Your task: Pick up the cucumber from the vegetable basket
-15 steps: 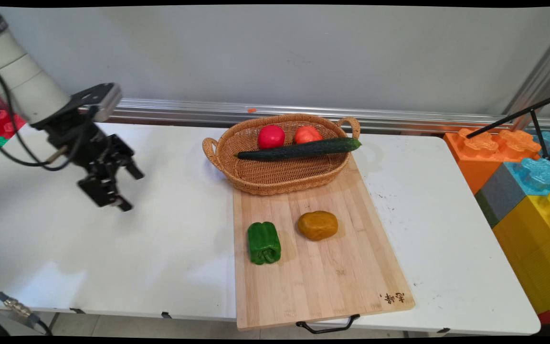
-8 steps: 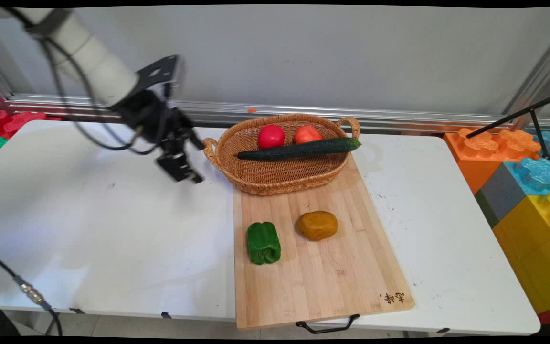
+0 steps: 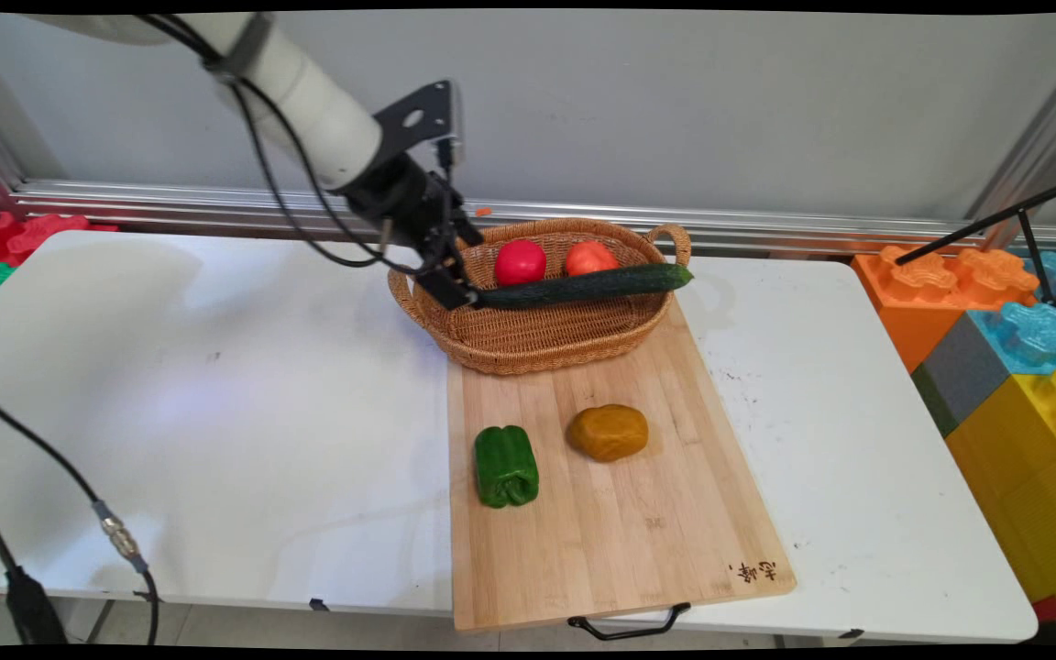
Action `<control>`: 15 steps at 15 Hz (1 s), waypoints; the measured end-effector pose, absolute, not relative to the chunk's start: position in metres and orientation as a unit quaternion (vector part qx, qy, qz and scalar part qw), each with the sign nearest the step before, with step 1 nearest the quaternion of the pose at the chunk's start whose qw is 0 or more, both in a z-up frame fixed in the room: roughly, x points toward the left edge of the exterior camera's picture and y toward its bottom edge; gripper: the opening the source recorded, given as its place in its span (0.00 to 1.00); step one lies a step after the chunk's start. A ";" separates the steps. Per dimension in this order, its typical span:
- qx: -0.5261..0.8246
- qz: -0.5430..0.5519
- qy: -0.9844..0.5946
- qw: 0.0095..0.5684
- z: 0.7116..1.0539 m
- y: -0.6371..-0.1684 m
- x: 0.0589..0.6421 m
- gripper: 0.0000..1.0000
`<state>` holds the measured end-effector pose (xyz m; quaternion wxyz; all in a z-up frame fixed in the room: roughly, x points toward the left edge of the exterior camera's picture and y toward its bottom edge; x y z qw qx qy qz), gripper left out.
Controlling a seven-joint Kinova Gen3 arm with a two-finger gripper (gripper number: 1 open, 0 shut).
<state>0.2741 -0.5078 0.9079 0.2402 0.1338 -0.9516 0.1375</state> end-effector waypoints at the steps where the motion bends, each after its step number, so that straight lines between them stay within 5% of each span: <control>1: 0.133 0.141 -0.951 0.241 0.904 -0.513 0.269 1.00; 15: 0.119 0.185 -0.938 0.267 0.841 -0.576 0.203 1.00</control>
